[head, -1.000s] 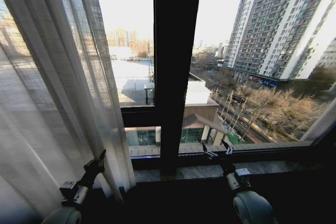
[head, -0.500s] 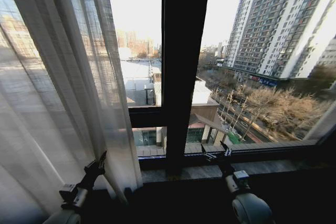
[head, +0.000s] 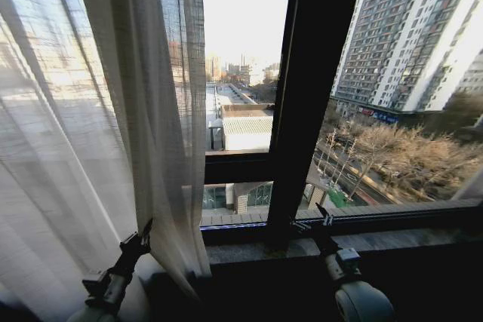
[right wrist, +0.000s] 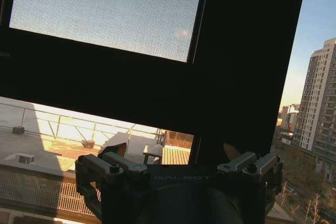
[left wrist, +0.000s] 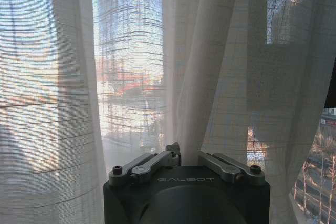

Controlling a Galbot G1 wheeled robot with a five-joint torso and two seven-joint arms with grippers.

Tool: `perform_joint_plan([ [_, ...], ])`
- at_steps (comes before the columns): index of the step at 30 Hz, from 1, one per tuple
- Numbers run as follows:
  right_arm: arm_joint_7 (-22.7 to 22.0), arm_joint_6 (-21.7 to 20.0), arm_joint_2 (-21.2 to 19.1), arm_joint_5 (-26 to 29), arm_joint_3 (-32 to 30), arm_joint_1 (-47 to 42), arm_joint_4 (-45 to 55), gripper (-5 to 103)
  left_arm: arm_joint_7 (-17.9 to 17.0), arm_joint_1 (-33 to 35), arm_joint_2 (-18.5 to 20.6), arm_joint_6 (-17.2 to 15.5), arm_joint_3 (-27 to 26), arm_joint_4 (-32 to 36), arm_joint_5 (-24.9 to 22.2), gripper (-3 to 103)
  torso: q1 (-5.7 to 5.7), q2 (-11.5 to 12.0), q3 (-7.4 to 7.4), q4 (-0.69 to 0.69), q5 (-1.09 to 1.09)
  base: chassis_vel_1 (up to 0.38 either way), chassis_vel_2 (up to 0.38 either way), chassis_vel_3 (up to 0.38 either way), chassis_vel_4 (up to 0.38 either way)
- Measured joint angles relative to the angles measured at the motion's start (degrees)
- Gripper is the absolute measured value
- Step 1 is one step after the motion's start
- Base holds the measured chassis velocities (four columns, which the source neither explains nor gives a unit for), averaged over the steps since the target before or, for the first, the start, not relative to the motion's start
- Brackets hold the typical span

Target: Open the curtains by pulling them apart, changing their state from closed to fully open.

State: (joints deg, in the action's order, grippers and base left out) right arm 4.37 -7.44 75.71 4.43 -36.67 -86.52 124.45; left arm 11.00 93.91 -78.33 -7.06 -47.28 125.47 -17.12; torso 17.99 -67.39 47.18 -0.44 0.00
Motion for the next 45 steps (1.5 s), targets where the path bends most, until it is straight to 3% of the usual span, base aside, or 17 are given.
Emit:
perform_joint_plan([
  [45, 1.0, 0.8, 1.8, -1.0, 0.2, -1.9, 1.1, 100, 0.0, 2.8, -1.5, 1.4, -0.3, 2.0, 0.6, 0, 0.0, 0.0, 0.0, -0.01, 0.02, 0.351, 0.356, -0.358, -0.354],
])
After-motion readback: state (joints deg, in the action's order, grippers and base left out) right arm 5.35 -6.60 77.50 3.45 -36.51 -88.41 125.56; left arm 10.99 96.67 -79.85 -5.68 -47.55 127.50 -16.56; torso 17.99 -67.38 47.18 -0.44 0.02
